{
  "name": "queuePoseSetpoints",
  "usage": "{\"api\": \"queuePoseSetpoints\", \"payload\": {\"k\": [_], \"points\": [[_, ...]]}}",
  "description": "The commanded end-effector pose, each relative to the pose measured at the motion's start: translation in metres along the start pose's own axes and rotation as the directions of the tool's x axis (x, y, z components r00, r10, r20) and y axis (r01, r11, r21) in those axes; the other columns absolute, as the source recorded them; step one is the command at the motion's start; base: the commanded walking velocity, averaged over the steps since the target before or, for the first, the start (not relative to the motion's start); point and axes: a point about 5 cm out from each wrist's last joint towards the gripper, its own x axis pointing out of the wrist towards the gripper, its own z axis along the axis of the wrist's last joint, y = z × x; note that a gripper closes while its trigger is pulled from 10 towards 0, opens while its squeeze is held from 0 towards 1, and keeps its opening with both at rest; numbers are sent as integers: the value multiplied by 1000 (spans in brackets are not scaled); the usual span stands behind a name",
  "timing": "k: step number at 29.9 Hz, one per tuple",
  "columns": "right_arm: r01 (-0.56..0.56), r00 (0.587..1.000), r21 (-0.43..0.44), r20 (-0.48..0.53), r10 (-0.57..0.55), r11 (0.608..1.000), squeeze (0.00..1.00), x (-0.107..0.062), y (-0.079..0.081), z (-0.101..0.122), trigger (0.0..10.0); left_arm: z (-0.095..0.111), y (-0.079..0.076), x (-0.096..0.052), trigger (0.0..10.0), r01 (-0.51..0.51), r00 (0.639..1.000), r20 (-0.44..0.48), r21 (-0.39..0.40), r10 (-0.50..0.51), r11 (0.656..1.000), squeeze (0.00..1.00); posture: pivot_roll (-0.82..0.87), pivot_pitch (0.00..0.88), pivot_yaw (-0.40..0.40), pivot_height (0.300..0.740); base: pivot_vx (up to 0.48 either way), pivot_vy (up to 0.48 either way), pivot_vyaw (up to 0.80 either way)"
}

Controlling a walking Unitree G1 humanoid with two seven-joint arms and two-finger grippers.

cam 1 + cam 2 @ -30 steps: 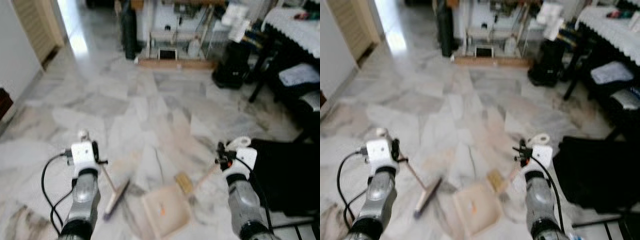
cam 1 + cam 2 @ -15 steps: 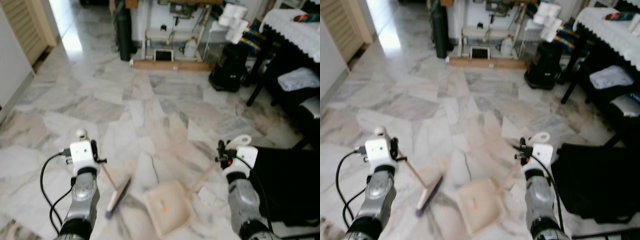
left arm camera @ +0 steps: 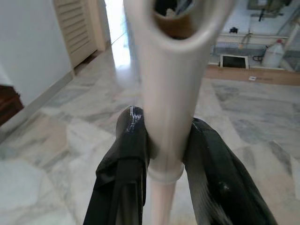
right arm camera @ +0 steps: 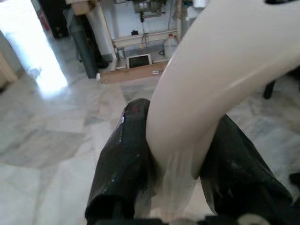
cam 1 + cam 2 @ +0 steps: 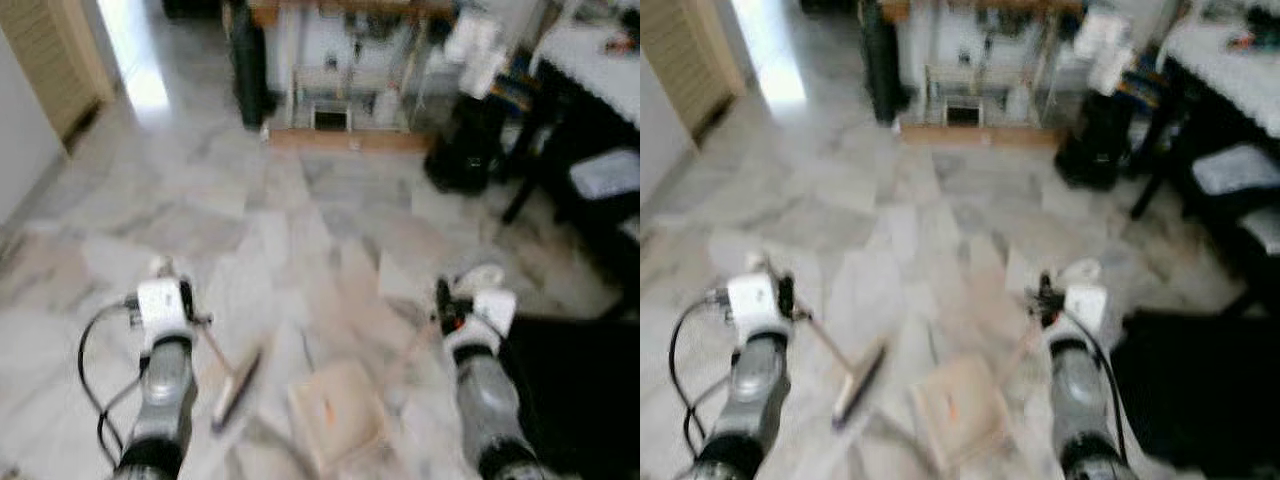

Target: Sweep floor

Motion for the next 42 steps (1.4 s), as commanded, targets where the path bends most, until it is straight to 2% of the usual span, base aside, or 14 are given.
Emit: {"api": "queuePoseSetpoints", "payload": {"k": [1,19,31,42], "points": [[25,999,-4,35,-25,1000,0,2,-9,8,10000,10,-4,4,10000,7,999,52,-1,-7,1000,0,-21,46,-13,740,341,0,0],[21,999,-6,34,-21,1000,0,1,-8,7,10000,11,-4,4,10000,8,998,54,-8,-7,1000,0,-23,45,-16,740,343,0,0],[22,999,-5,30,-22,1000,0,2,-7,8,10000,10,-5,4,10000,14,999,52,-13,-14,1000,0,-24,45,-18,740,0,0,0],[30,999,0,-10,-30,1000,0,1,-12,3,10000,10,-5,4,10000,12,999,50,-17,-11,1000,0,-24,44,-19,740,0,0,-770]]}}
